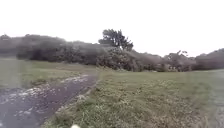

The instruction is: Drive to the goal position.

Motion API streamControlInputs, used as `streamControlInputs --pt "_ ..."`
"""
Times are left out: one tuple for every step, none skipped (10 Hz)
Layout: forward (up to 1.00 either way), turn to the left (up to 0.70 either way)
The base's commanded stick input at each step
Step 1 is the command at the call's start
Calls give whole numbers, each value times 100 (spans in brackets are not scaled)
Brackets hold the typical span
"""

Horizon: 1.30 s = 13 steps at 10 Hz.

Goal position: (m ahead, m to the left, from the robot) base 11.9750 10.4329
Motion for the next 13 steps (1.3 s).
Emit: streamControlInputs --pt "6 0" --pt "6 0" --pt "6 0" --pt "6 0" --pt "6 0" --pt "6 0" --pt "6 0" --pt "6 0" --pt "6 0" --pt "6 0" --pt "6 0" --pt "6 0" --pt "6 0"
